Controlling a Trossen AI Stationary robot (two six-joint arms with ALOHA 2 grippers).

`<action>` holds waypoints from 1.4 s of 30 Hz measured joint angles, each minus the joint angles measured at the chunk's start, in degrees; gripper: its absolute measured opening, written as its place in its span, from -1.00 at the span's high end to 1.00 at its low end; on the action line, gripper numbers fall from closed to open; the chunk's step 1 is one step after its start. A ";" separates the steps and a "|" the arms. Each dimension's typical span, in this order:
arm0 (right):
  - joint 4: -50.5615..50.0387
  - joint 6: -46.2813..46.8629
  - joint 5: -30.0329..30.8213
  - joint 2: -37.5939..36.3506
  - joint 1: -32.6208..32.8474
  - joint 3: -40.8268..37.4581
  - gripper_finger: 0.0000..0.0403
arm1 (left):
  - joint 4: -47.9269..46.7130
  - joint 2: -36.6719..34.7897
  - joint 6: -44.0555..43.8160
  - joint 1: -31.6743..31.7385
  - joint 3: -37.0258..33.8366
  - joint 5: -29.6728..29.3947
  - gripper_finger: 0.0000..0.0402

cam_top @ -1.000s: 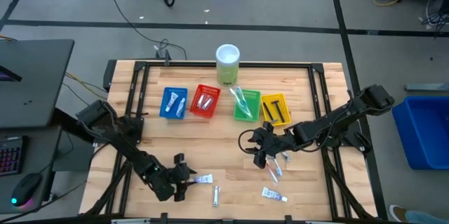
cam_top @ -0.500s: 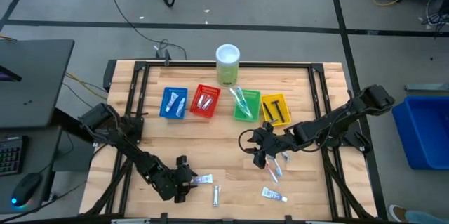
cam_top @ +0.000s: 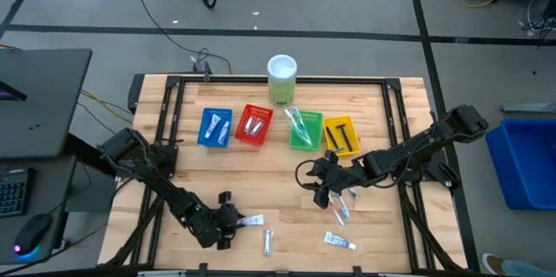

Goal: Pick & Place Travel size toiletries
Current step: Put the white toothpaste into the blue basket

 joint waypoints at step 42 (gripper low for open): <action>0.38 -0.02 5.07 0.00 -0.14 0.00 -0.02 | -59.33 -30.77 -31.28 44.41 -3.91 -13.24 0.44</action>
